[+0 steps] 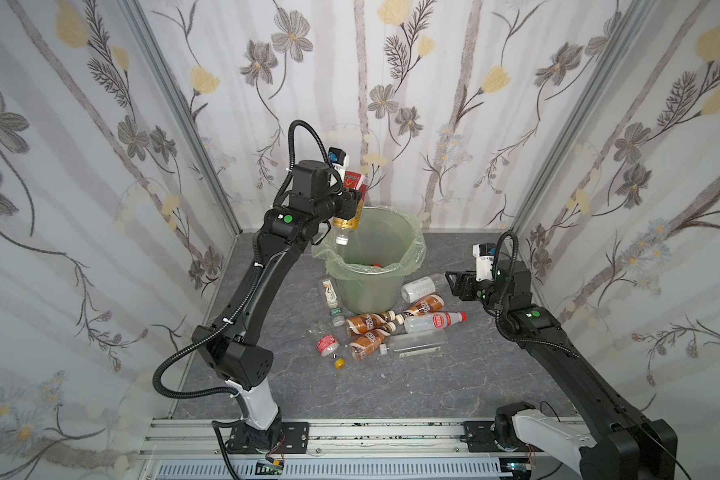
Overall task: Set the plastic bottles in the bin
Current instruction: 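Lift the red-labelled bottle with the left gripper and carry it over the bin, then lower the red-labelled bottle into the bin and open the left gripper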
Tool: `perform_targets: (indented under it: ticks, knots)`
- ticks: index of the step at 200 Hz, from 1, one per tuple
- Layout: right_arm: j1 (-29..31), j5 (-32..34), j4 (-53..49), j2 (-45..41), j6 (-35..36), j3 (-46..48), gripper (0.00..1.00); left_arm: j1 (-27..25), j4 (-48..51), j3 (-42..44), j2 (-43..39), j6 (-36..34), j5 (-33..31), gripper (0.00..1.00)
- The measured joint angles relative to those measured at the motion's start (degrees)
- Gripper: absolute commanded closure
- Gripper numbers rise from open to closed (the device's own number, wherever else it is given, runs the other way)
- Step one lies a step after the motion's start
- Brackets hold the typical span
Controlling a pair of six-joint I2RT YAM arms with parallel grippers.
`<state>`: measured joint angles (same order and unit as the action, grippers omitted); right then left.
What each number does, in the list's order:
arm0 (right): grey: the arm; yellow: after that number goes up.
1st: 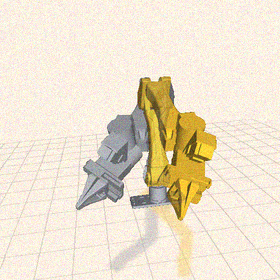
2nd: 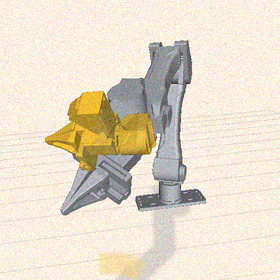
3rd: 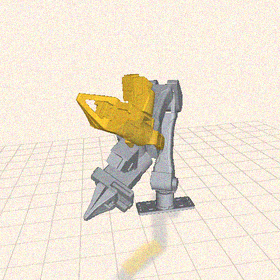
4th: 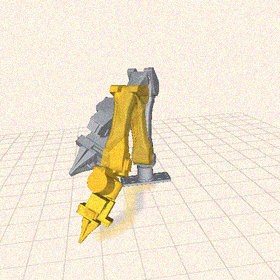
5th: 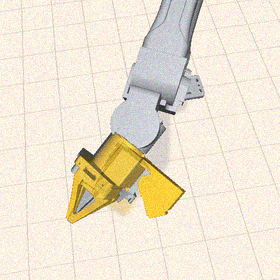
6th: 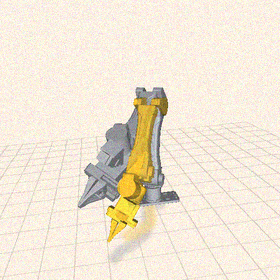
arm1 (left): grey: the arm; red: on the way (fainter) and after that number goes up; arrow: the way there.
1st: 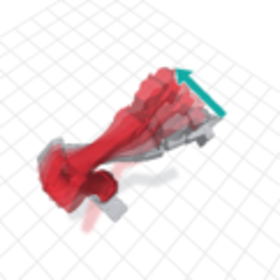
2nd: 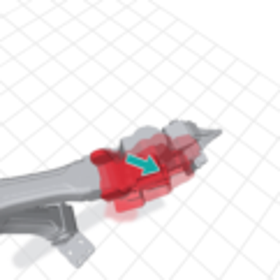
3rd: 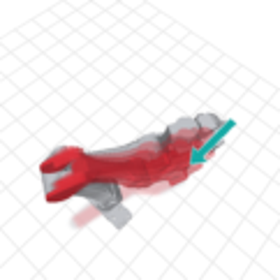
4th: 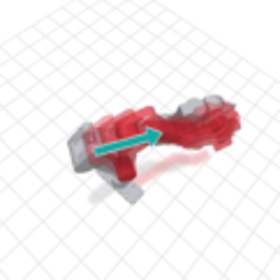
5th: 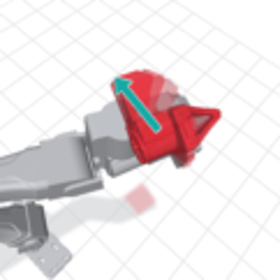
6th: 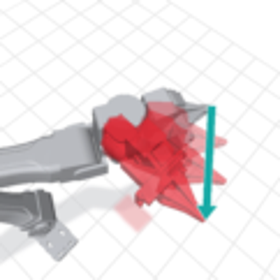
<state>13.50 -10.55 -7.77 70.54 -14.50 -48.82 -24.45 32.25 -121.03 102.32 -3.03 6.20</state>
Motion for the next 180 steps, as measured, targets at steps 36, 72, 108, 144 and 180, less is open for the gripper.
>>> perform_targets:
  ticks: [36, 72, 108, 144, 180]
  knots:
    - [0.0, 0.48, -0.04, -0.52, -0.02, 0.52, 0.3, -0.83, -0.15, -0.9, 3.78, -0.11, -0.28, 0.48]
    - [0.0, 0.46, 0.0, -0.48, -0.02, 0.52, 0.3, -2.19, -0.35, -0.68, 5.46, 0.52, -2.86, 0.49]
    - [0.0, 0.46, 0.02, -0.44, -0.02, 0.7, 0.3, -2.6, -1.7, 2.43, 5.6, 2.47, -5.84, 0.49]
    - [0.0, 0.46, 0.04, -0.35, 0.0, 0.94, 0.3, -3.13, -2.84, 8.96, 3.91, 4.35, -7.43, 0.48]
    - [0.0, 0.46, 0.04, 0.07, 0.02, 0.92, 0.3, -3.37, -5.46, 14.91, 0.42, 5.51, -8.5, 0.43]
